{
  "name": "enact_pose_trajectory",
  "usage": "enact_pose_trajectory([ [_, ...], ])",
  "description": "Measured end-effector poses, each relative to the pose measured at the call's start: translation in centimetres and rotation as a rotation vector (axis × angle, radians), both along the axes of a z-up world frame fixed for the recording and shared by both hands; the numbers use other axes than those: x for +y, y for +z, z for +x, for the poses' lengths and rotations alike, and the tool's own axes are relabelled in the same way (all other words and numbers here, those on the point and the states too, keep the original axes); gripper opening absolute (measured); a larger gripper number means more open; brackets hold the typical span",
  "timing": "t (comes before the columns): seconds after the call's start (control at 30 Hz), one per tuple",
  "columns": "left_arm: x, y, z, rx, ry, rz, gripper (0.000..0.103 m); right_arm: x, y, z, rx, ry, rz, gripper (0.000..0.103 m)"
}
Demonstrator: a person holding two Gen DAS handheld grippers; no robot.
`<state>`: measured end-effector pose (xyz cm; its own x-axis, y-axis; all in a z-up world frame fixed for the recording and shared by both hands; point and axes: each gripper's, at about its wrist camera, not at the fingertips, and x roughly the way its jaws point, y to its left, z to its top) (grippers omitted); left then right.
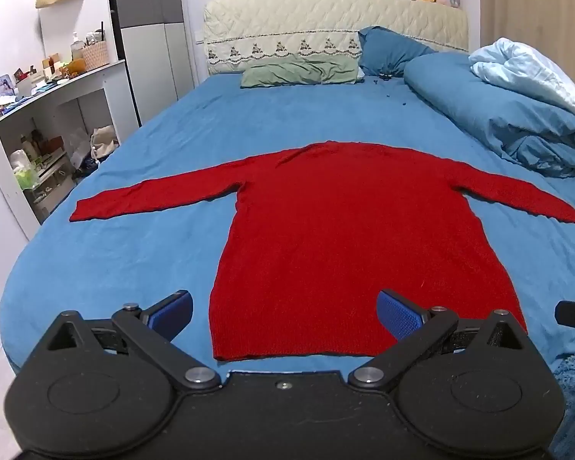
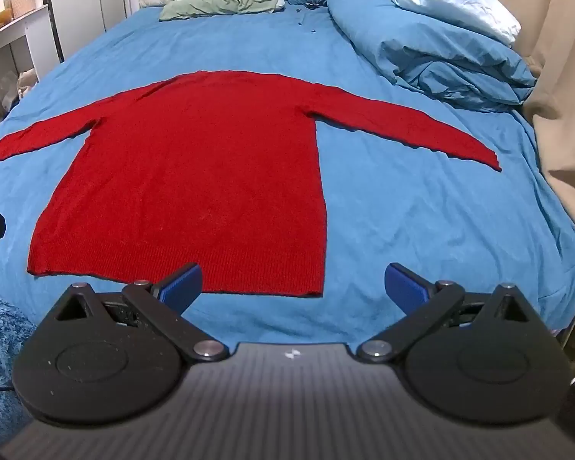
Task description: Fold small clothes
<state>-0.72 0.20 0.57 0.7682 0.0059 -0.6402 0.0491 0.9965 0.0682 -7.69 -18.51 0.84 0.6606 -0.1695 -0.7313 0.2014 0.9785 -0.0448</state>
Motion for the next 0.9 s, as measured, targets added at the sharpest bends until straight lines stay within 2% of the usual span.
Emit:
enact_pose_trajectory([
  [0.9, -0.09, 0.22, -0.56, -0.025, 0.009, 0.013, 0.103, 0.23, 0.28, -0.59, -0.022, -0.009, -0.005, 0.103],
])
